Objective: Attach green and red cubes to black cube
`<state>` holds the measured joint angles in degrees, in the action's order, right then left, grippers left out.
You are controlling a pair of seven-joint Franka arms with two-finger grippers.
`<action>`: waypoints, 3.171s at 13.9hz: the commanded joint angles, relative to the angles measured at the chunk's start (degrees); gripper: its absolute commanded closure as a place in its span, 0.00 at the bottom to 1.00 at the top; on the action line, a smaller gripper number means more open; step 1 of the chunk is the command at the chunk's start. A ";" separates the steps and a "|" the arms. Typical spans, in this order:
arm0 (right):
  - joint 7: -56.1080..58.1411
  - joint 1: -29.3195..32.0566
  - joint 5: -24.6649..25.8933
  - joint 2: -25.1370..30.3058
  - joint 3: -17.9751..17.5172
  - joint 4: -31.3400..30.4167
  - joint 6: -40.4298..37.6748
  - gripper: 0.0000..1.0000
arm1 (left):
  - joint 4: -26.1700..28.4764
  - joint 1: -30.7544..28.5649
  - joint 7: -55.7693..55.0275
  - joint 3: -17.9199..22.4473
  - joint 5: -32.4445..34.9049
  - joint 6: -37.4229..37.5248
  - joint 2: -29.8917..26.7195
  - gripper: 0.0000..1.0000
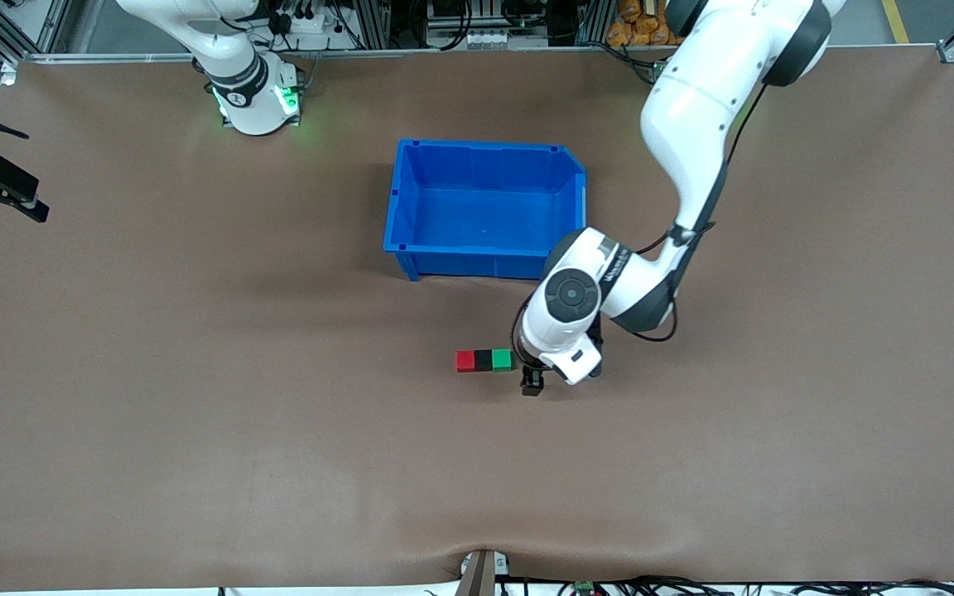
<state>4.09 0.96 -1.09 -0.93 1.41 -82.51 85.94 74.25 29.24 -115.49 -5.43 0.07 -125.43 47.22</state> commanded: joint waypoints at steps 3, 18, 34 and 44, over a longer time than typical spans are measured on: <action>0.04 0.00 0.30 -0.74 0.00 1.57 -0.95 0.00 | 1.60 -3.66 18.77 0.16 0.99 11.76 -10.37 0.00; -0.05 -0.17 0.04 -0.74 0.00 1.57 -0.95 0.00 | 5.02 -24.40 87.32 -0.10 0.90 37.71 -34.72 0.00; 0.04 -0.08 0.30 -0.74 0.00 1.57 -0.95 0.00 | 25.59 -31.70 102.13 -2.74 0.99 38.85 -56.97 0.00; 0.04 0.00 0.30 -0.74 0.00 1.57 -0.95 0.00 | 20.69 -32.32 106.88 -2.04 3.45 39.12 -54.53 0.00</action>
<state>4.09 0.90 -1.11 -1.07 1.40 -82.26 85.86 97.71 -1.92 -9.29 -7.23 2.77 -86.82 -8.63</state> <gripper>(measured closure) 0.000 0.000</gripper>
